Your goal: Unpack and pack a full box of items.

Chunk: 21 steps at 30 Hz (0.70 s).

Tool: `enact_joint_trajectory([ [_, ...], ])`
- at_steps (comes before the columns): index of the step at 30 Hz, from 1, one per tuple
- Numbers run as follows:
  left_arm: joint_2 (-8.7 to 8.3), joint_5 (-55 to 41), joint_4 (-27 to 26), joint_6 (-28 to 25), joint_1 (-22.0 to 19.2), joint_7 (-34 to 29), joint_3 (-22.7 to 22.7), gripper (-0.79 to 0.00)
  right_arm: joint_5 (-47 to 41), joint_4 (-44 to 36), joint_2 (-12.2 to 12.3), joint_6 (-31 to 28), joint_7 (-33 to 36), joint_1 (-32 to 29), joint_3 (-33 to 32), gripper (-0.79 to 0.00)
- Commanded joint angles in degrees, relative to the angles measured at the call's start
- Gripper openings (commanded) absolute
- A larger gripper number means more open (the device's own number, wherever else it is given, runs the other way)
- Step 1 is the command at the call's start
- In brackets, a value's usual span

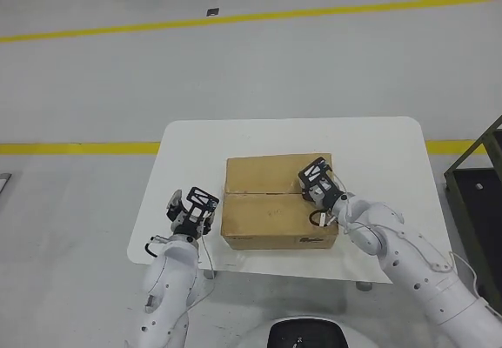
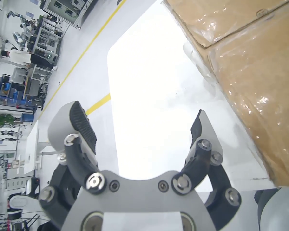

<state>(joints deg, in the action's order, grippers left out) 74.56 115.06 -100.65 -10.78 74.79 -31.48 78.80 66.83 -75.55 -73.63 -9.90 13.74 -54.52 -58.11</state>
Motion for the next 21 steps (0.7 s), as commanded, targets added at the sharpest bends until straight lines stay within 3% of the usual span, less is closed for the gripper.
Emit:
enact_joint_trajectory([
  [1,0.14,-1.58,2.99,0.09,-1.05,1.15,-0.32,0.0,0.1,-0.22,-0.01,-0.1,0.12,-0.23,-0.16,-0.785],
  [8,0.68,-9.3,10.93,-3.57,-4.74,1.57,-1.41,0.0,0.81,-1.2,0.08,-0.53,0.42,-1.24,-1.08,-0.785],
  [21,1.83,-24.54,15.4,-2.61,-9.3,5.62,-2.36,0.0,1.66,-2.89,0.14,-1.18,1.04,-2.45,-2.48,-0.785],
])
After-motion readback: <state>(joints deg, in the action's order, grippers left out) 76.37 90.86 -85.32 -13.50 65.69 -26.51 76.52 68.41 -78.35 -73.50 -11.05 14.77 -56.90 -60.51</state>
